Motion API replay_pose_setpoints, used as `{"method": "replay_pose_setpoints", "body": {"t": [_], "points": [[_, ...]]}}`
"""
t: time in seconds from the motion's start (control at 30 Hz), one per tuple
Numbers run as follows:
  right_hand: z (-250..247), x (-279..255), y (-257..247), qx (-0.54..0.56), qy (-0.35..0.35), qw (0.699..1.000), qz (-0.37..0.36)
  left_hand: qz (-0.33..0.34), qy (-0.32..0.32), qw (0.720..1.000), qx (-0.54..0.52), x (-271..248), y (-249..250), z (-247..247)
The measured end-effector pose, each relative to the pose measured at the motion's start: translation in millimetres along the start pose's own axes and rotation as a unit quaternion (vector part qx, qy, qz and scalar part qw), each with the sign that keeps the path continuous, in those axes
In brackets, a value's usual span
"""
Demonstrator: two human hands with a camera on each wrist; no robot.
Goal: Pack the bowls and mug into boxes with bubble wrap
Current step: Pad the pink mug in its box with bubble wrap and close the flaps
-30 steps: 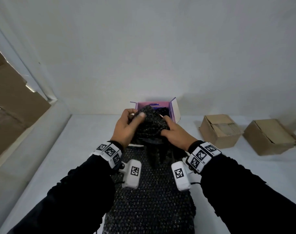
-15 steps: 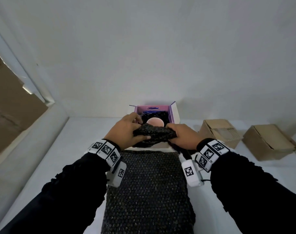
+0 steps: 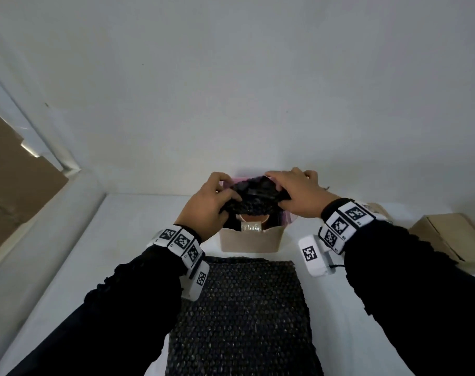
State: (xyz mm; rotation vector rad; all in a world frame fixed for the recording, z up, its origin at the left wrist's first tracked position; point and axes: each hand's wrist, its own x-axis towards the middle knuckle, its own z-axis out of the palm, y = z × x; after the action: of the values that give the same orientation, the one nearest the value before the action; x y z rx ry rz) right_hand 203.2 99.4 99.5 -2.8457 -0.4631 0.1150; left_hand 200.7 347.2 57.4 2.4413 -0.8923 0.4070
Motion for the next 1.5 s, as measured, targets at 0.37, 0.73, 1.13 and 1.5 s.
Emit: {"method": "replay_pose_setpoints", "body": {"t": [0.37,0.73,1.13,1.5], "points": [[60,44,12,-0.162,0.056,0.985,0.026,-0.044,-0.123,0.979,0.153,20,-33,61],[57,40,18,-0.164,-0.048,0.985,-0.037,0.050,-0.201,0.968,0.145,14,-41,59],[57,31,8,-0.216,-0.182,0.956,-0.076,0.136,-0.204,0.961,0.129,2,-24,61],[59,40,9,-0.185,-0.197,0.962,-0.043,-0.042,-0.294,0.941,0.163,22,-16,68]]}}
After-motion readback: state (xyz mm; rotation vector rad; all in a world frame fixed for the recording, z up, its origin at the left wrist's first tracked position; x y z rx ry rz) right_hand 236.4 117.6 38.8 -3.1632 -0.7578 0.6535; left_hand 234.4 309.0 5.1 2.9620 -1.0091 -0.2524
